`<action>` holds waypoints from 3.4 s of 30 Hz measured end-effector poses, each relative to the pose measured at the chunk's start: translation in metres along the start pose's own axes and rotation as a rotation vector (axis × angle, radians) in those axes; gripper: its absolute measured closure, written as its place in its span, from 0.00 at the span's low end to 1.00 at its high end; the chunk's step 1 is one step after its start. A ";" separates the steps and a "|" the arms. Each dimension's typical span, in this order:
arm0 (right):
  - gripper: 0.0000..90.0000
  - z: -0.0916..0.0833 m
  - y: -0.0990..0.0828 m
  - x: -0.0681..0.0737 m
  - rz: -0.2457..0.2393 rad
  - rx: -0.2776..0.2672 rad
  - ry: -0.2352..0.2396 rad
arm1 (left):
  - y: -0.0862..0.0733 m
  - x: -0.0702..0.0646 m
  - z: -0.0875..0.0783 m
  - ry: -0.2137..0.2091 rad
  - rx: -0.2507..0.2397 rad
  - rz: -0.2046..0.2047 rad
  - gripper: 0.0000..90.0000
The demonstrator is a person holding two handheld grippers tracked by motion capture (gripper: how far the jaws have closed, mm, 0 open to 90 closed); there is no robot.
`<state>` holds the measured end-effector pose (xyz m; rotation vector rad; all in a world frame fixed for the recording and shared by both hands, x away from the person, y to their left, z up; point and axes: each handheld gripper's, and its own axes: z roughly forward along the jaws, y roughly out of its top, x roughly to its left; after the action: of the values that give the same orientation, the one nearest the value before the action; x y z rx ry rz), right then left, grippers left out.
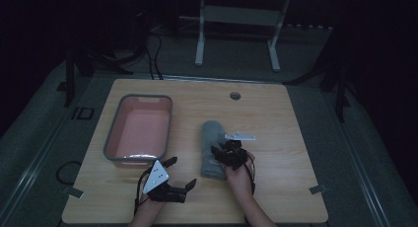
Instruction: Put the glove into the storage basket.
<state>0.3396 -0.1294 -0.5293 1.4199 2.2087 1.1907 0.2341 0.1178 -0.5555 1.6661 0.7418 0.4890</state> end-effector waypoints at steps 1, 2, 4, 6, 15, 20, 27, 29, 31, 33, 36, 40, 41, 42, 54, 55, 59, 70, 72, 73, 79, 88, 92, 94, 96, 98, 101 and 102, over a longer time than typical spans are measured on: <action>0.59 -0.004 0.003 -0.001 -0.004 -0.007 0.011 | 0.001 0.000 0.000 -0.006 -0.006 -0.013 0.02; 0.59 -0.004 0.003 -0.001 -0.004 -0.007 0.011 | 0.001 0.000 0.000 -0.012 -0.006 -0.026 0.02; 0.53 -0.010 0.005 -0.003 -0.014 -0.005 0.019 | 0.003 -0.001 0.001 -0.012 0.002 -0.037 0.02; 0.44 -0.021 0.009 -0.013 -0.014 -0.018 0.064 | 0.004 -0.002 0.002 -0.012 0.009 -0.050 0.02; 0.15 -0.047 0.011 -0.043 -0.100 -0.052 0.100 | 0.019 -0.007 0.011 -0.029 0.091 -0.056 0.02; 0.16 -0.050 0.008 -0.047 -0.199 -0.089 0.111 | 0.031 -0.007 0.020 -0.048 0.129 -0.057 0.02; 0.14 -0.056 0.010 -0.053 -0.195 0.012 0.165 | 0.052 0.007 0.046 -0.054 0.224 -0.131 0.02; 0.12 -0.057 0.011 -0.050 -0.208 0.006 0.164 | 0.063 0.016 0.057 -0.039 0.252 -0.133 0.02; 0.12 -0.057 0.012 -0.046 -0.231 -0.003 0.139 | 0.070 0.021 0.063 -0.007 0.282 -0.130 0.04; 0.12 -0.054 0.013 -0.043 -0.250 0.002 0.131 | 0.076 0.025 0.069 0.008 0.309 -0.132 0.07; 0.18 -0.047 0.016 -0.041 -0.274 0.008 0.092 | 0.080 0.032 0.078 0.009 0.343 -0.167 0.09; 0.40 -0.037 0.021 -0.036 -0.278 0.027 0.115 | 0.079 0.037 0.091 0.027 0.389 -0.193 0.15; 0.43 -0.034 0.021 -0.036 -0.265 0.033 0.120 | 0.079 0.037 0.091 0.027 0.389 -0.193 0.16; 0.43 -0.034 0.021 -0.036 -0.265 0.033 0.120 | 0.078 0.039 0.095 0.033 0.408 -0.191 0.16; 0.42 -0.010 0.008 -0.046 -0.169 0.155 0.072 | 0.050 0.057 0.129 -0.002 0.540 -0.294 0.25; 0.41 -0.009 0.008 -0.048 -0.157 0.160 0.081 | 0.048 0.057 0.133 0.001 0.552 -0.287 0.25; 0.38 -0.001 0.006 -0.053 -0.133 0.195 0.080 | 0.043 0.059 0.138 -0.011 0.584 -0.289 0.28; 0.62 0.016 0.001 -0.065 -0.059 0.208 0.239 | 0.039 0.064 0.149 -0.099 0.620 -0.331 0.64; 0.75 0.015 0.001 -0.062 -0.086 0.199 0.243 | 0.040 0.063 0.150 -0.124 0.619 -0.325 0.76; 0.78 0.014 0.001 -0.060 -0.099 0.197 0.237 | 0.041 0.062 0.150 -0.126 0.622 -0.318 0.79; 0.89 0.005 0.002 -0.050 -0.157 0.161 0.191 | 0.046 0.061 0.148 -0.129 0.603 -0.334 0.88; 0.91 -0.017 0.025 -0.034 -0.191 0.096 0.187 | 0.074 0.060 0.136 -0.133 0.570 -0.309 0.90; 0.91 -0.028 0.042 -0.024 -0.211 0.066 0.197 | 0.102 0.062 0.121 -0.112 0.540 -0.259 0.90; 0.91 -0.031 0.046 -0.022 -0.208 0.055 0.204 | 0.107 0.062 0.118 -0.107 0.530 -0.260 0.90; 0.91 -0.037 0.060 -0.014 -0.223 0.033 0.213 | 0.118 0.064 0.111 -0.095 0.521 -0.246 0.90; 0.91 -0.039 0.065 -0.011 -0.235 0.023 0.214 | 0.128 0.067 0.103 -0.083 0.512 -0.238 0.90; 0.91 -0.042 0.079 0.002 -0.266 0.000 0.221 | 0.142 0.074 0.091 -0.064 0.500 -0.230 0.90; 0.91 -0.043 0.084 0.006 -0.274 -0.005 0.224 | 0.147 0.076 0.086 -0.056 0.495 -0.225 0.90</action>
<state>0.3644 -0.1296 -0.4378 0.9802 2.4482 1.3071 0.3772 0.0943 -0.4373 2.0087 1.0537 0.0985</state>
